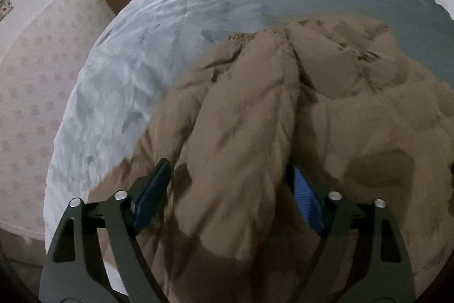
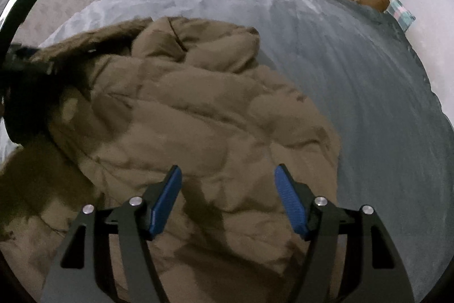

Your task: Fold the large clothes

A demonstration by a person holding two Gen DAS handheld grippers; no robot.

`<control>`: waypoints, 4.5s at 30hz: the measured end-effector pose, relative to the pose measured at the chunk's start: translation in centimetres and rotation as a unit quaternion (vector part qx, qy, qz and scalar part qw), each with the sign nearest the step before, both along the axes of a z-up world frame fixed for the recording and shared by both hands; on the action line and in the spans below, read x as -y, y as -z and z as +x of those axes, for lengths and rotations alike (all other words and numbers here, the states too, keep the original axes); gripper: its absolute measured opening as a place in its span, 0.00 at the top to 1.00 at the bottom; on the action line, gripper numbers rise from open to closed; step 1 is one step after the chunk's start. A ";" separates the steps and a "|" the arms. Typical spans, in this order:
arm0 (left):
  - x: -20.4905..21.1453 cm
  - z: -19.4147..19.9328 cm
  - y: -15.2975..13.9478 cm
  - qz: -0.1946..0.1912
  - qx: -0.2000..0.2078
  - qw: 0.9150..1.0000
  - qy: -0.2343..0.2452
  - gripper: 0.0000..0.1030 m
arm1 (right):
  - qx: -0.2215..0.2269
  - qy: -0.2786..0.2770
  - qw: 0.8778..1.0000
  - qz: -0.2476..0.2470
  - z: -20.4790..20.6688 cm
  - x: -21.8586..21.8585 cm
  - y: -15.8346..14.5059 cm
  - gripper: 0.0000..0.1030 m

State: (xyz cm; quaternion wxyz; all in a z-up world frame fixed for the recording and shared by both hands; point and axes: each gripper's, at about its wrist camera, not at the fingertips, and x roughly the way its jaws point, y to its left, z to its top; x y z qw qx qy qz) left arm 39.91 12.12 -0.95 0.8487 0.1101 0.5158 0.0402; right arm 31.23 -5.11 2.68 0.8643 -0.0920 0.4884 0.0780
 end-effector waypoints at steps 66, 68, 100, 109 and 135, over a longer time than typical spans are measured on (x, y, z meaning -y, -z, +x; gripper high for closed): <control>-5.9 -9.0 -2.4 -0.159 -0.009 0.987 0.008 0.77 | -0.011 0.023 0.993 0.112 2.3 2.3 -1.9 0.96; -4.8 -9.0 -3.5 -0.156 -0.001 0.988 0.021 0.79 | 0.008 0.025 0.994 0.110 1.4 3.0 -3.4 0.96; -2.6 -8.9 -6.7 -0.076 0.051 0.996 0.010 0.16 | 0.048 0.120 0.986 0.106 -1.6 11.2 -4.8 0.56; -3.6 -6.6 -0.8 -0.044 -0.007 0.999 -0.012 0.58 | -0.005 0.104 0.993 0.046 2.4 7.9 0.5 0.68; 0.0 0.4 3.5 -0.040 -0.035 0.998 -0.019 0.42 | -0.046 0.101 0.993 0.047 4.6 7.4 3.3 0.67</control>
